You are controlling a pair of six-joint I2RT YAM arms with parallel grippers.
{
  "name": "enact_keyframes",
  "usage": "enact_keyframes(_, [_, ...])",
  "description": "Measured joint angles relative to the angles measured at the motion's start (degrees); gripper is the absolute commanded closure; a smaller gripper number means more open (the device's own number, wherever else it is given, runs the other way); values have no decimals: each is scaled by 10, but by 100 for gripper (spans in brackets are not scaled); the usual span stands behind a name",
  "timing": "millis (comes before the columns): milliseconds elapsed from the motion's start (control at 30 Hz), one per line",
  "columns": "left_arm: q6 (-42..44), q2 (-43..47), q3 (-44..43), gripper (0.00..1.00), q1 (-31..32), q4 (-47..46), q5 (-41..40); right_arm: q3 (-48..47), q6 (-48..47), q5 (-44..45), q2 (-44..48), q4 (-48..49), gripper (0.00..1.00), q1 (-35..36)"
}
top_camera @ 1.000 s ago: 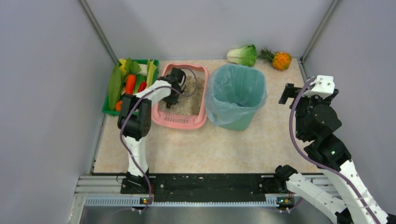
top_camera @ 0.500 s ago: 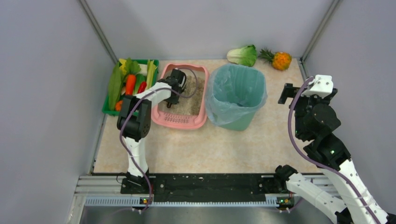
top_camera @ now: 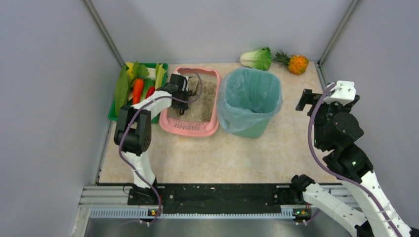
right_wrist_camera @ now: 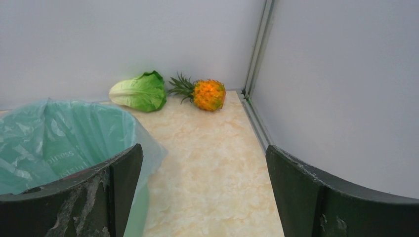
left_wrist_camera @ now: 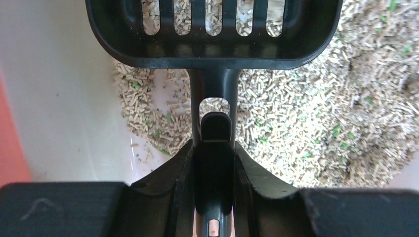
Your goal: Clean the litter box
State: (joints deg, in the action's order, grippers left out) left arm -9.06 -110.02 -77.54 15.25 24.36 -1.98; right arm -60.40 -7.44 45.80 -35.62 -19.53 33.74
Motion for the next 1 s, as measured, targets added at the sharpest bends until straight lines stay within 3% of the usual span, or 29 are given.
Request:
enact_keyframes(367, [2,91,73,100,0,-63,7,0,12,-6,10,-7,5,0])
enact_keyframes(667, [3,150,132,100,8,-61,7,0,30,-13,17,-14,5,0])
enact_keyframes(1000, [-4,275,166,100,22,-62,39,0,45,-23,23,-16,5,0])
